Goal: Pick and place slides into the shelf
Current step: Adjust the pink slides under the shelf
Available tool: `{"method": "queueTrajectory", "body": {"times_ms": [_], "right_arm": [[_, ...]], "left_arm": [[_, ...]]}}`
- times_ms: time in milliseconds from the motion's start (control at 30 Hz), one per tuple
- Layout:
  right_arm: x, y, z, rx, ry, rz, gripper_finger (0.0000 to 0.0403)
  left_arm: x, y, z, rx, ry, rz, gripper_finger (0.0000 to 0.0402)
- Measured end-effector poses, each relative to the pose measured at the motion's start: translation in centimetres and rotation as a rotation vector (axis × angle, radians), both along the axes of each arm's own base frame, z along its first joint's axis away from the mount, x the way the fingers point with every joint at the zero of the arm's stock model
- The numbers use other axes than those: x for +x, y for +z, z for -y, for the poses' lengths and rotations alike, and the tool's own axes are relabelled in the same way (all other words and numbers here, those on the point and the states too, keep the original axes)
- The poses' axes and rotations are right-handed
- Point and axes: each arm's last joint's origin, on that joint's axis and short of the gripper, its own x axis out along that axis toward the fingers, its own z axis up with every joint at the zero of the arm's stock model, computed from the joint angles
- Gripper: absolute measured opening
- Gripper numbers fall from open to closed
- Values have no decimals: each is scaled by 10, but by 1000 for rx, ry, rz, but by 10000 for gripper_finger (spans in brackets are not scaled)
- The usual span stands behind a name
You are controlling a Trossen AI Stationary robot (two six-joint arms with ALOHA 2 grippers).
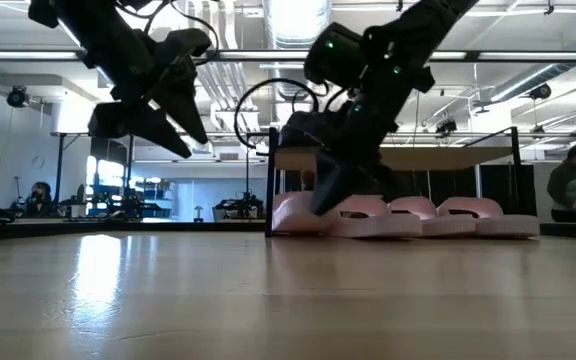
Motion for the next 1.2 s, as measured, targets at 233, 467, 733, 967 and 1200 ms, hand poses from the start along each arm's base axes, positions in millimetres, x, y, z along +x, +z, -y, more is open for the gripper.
{"method": "queueTrajectory", "body": {"times_ms": [233,467,733,967,1200], "right_arm": [[8,12,14,11,27,19,28],[15,-21,0,167,122,-59,28],[17,4,-33,-25,139,-7,28],[1,43,-46,-238,76,7,28],[-14,58,-49,-240,10,1,28]], "left_arm": [[-1,-2,0,6,3,-19,148],[-1,-3,-1,13,9,-30,148],[4,-1,-40,-114,3,9,148],[-7,-7,-114,-10,210,126,148],[-27,-51,-164,-181,241,267,148]]}}
